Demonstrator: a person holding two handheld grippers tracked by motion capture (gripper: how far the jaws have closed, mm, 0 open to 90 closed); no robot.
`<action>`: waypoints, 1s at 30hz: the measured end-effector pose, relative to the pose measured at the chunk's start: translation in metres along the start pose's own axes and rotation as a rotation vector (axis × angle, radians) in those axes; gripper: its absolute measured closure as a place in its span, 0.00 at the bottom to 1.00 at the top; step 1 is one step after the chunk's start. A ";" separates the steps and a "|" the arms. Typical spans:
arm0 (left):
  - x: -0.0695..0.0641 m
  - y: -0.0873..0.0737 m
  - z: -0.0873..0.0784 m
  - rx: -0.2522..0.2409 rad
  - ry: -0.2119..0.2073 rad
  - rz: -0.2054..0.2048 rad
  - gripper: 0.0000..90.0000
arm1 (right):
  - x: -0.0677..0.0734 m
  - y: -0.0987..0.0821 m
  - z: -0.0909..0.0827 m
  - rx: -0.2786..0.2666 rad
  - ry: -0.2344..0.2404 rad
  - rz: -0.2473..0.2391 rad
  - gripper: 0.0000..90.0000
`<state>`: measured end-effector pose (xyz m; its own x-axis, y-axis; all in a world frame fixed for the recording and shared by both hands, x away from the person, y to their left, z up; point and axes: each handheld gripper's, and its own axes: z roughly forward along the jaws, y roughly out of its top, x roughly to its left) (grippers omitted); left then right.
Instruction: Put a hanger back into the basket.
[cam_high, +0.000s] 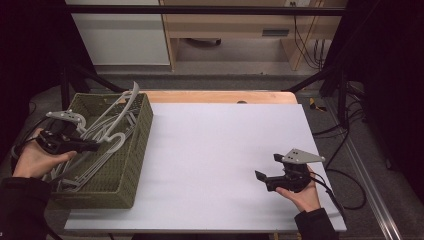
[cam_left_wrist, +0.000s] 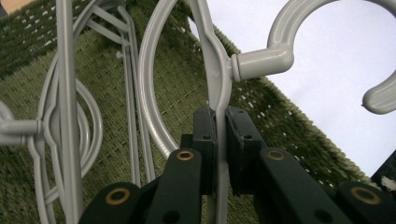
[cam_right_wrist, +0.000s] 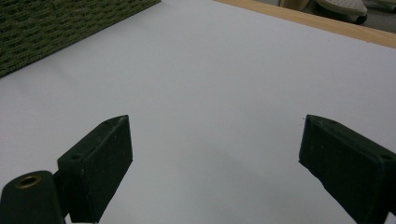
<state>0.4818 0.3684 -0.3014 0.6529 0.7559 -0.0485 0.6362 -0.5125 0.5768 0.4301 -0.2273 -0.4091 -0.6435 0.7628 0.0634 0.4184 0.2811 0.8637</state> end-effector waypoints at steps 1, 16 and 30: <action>0.000 -0.001 0.001 0.006 -0.001 0.002 0.92 | 0.000 0.000 0.000 -0.001 -0.001 -0.001 0.11; 0.001 -0.006 0.029 0.076 -0.003 -0.026 0.92 | 0.000 0.000 0.000 0.000 0.002 0.000 0.11; 0.012 -0.007 0.038 0.100 -0.002 -0.087 0.92 | 0.000 0.000 -0.001 0.000 0.005 0.000 0.12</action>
<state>0.5012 0.3654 -0.3368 0.5943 0.7985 -0.0966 0.7282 -0.4831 0.4862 0.4299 -0.2277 -0.4088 -0.6466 0.7600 0.0657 0.4180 0.2809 0.8639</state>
